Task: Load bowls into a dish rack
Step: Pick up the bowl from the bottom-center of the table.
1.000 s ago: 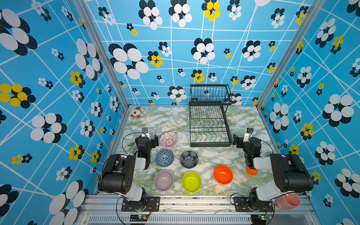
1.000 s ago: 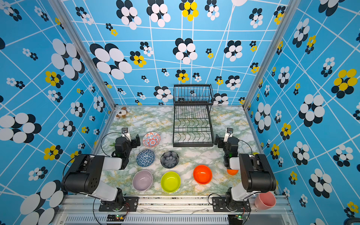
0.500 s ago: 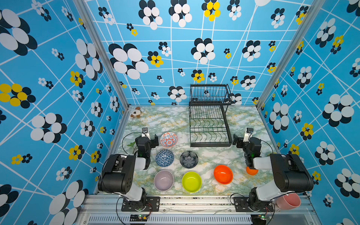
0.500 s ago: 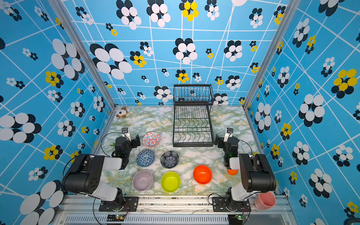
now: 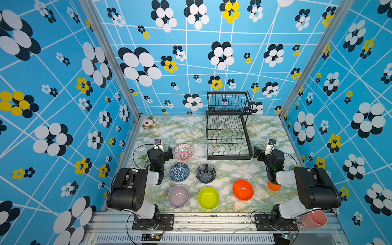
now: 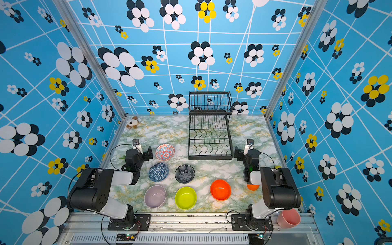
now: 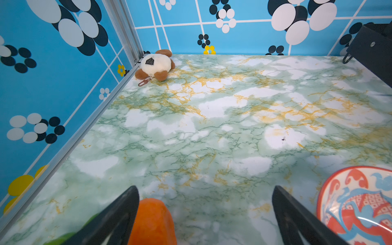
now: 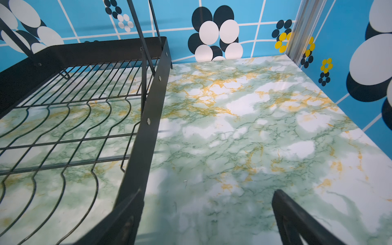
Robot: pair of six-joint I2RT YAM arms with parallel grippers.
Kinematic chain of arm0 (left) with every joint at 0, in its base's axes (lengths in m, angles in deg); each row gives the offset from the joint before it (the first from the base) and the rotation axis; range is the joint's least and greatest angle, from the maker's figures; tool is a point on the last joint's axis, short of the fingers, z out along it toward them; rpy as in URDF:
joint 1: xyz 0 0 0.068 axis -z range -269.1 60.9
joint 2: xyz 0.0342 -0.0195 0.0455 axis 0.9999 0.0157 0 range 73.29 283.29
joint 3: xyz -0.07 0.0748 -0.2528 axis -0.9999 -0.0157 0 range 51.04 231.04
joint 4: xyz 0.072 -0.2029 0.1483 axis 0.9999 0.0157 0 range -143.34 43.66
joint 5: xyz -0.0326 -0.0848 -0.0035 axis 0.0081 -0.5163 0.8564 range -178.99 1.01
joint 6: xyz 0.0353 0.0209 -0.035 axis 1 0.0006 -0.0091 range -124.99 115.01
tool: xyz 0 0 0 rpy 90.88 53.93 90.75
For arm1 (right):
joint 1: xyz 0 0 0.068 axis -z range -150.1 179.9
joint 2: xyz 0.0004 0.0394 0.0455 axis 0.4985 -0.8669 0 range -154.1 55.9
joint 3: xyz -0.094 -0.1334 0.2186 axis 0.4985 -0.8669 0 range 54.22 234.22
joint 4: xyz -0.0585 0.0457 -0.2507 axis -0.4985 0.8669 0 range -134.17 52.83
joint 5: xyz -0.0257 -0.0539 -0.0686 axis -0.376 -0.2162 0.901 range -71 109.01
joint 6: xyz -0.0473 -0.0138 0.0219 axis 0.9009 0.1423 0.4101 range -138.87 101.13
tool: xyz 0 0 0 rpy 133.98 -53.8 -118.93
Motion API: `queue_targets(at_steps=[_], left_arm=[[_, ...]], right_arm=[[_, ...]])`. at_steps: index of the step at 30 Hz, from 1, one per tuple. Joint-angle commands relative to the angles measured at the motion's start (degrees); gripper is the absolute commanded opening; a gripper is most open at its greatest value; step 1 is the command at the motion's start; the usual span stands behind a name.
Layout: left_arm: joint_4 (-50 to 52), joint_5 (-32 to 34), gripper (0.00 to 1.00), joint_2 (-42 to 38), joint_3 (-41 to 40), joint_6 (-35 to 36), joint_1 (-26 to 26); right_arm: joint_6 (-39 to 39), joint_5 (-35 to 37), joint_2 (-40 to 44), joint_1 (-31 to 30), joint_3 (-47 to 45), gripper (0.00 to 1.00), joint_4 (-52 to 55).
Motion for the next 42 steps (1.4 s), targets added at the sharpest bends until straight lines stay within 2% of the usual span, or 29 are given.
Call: queue_targets(at_steps=[1, 5, 7, 10, 18, 21, 30, 35, 42], left_arm=[[2.14, -0.33, 0.93, -1.05, 1.48, -0.39, -0.28], [18.88, 0.67, 0.87, -6.66, 8.26, -0.86, -0.24], [22.34, 0.20, 0.85, -9.08, 9.70, -0.59, -0.24], [25.93, -0.38, 0.83, -13.29, 10.58, -1.80, -0.14], [42.04, -7.23, 0.78, -23.96, 16.83, -8.02, 0.98], [47.10, -8.61, 0.77, -26.67, 19.42, -9.86, 2.13], [62.20, -10.18, 0.69, -29.36, 27.99, -17.24, 7.68], [69.82, -9.74, 0.74, -28.56, 33.26, -17.05, 15.15], [80.07, -9.47, 0.78, -24.93, 41.12, -18.98, 25.43]], right_arm=[[0.13, -0.05, -0.21, -0.27, 0.36, 0.95, -1.36], [-0.35, 1.30, 0.36, -0.29, -2.69, 0.95, -7.01], [-0.52, 2.03, 1.44, -0.23, -3.50, 0.95, -7.50], [-0.54, 2.43, 3.87, -0.25, -3.36, 0.94, -5.03], [-0.46, 2.73, 13.84, -0.30, -2.28, 0.92, 5.19], [-1.67, 2.25, 18.53, -0.25, -0.38, 0.92, 12.82], [-3.45, -0.69, 30.58, -2.80, 10.77, 0.87, 45.50], [-5.07, -1.69, 32.33, -4.87, 16.69, 0.83, 59.99], [-9.92, -4.34, 33.86, -5.60, 21.80, 0.80, 72.59]])
